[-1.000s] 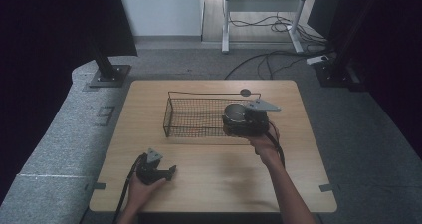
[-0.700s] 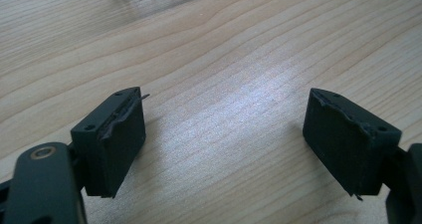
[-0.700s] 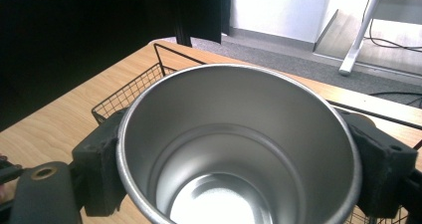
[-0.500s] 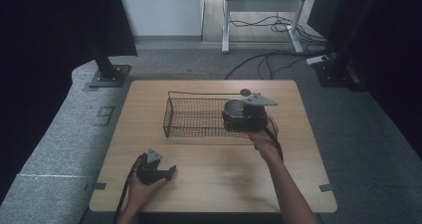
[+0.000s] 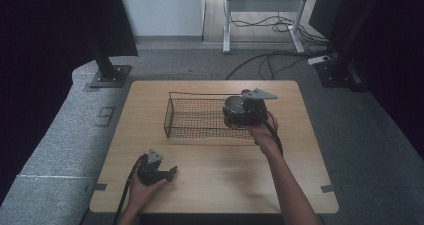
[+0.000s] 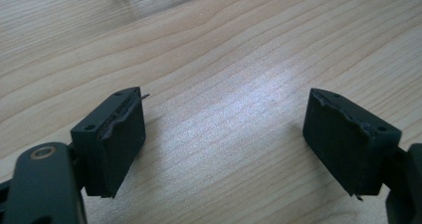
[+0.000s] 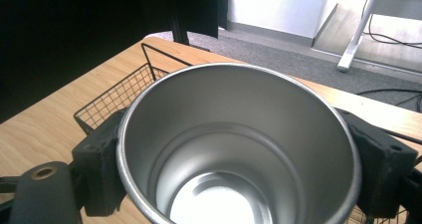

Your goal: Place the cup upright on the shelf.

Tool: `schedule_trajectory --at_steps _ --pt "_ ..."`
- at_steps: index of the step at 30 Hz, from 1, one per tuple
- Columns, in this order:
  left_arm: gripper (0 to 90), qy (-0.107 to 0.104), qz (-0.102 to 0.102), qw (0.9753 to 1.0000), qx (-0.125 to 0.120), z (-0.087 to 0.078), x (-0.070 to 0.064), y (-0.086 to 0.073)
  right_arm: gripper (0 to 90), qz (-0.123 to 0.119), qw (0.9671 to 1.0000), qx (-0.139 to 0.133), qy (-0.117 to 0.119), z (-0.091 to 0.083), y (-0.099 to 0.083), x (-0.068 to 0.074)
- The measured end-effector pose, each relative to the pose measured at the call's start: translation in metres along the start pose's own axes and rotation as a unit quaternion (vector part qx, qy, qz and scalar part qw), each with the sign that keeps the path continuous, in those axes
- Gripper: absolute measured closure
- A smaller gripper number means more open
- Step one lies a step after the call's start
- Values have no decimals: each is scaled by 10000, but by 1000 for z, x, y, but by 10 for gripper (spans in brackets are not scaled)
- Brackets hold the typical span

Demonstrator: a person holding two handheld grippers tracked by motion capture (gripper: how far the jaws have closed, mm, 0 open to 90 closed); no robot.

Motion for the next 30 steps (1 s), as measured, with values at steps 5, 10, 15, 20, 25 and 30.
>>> schedule_trajectory --at_steps 5,10,15,20,25,30 --pt "169 0 0 10000 0 0 0 0 138 0 10000 46 -38 5 1 -3" --pt "169 -2 -3 10000 0 0 0 0 138 3 9999 142 -43 11 0 -5" --pt "169 -3 -5 10000 -2 0 0 0 137 9 9998 174 -46 17 -1 -6" --pt "169 -5 -5 10000 -2 0 0 0 138 41 9997 204 -83 21 -4 -9" --pt "168 -4 -5 10000 -2 0 0 0 137 68 9997 210 -108 25 -5 -11" --pt "168 -8 -6 10000 -5 0 0 0 138 74 9995 258 -156 29 -8 -14"
Point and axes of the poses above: each handheld gripper's, and its own axes: z roughly forward along the jaws, y roughly out of its top, x roughly to its left, the point moved 9 cm from there along z, roughly forward along the jaws, and after that the axes turned 13 degrees about -x, right-handed, at the moved point
